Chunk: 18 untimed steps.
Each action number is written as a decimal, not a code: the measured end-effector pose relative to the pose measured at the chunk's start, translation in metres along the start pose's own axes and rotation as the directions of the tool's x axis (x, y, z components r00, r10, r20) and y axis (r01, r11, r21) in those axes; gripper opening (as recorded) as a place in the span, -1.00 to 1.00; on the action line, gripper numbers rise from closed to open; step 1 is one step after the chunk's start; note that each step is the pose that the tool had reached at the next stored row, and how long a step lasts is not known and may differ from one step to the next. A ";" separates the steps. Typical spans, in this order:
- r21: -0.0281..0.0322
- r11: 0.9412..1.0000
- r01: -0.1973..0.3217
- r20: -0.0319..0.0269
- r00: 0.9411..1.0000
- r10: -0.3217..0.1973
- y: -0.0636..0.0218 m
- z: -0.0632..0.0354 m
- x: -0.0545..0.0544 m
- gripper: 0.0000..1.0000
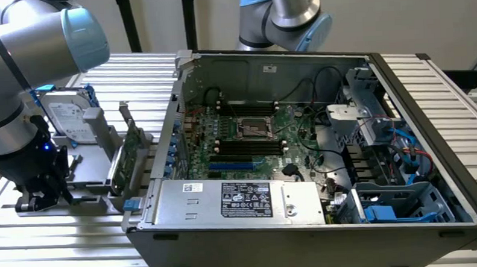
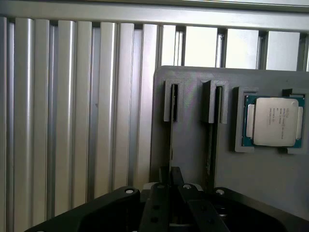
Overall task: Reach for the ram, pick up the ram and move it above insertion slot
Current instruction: 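Pick up the ram and move it above insertion slot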
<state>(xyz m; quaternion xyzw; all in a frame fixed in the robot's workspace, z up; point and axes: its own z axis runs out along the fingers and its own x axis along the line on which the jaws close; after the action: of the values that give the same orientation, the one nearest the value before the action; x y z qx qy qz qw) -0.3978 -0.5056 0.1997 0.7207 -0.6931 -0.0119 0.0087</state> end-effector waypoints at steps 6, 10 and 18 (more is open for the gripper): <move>0.000 1.000 -0.030 0.001 1.000 0.030 0.0000 0.0000 0.000 -0.74; 0.000 0.999 -0.052 0.002 0.999 0.052 0.0000 0.0000 0.000 -0.74; 0.000 0.999 -0.052 0.002 0.999 0.052 0.0000 -0.0010 0.000 -0.74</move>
<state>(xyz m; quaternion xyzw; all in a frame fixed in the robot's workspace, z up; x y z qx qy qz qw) -0.3978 -0.5056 0.2007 0.7026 -0.7115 -0.0121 0.0082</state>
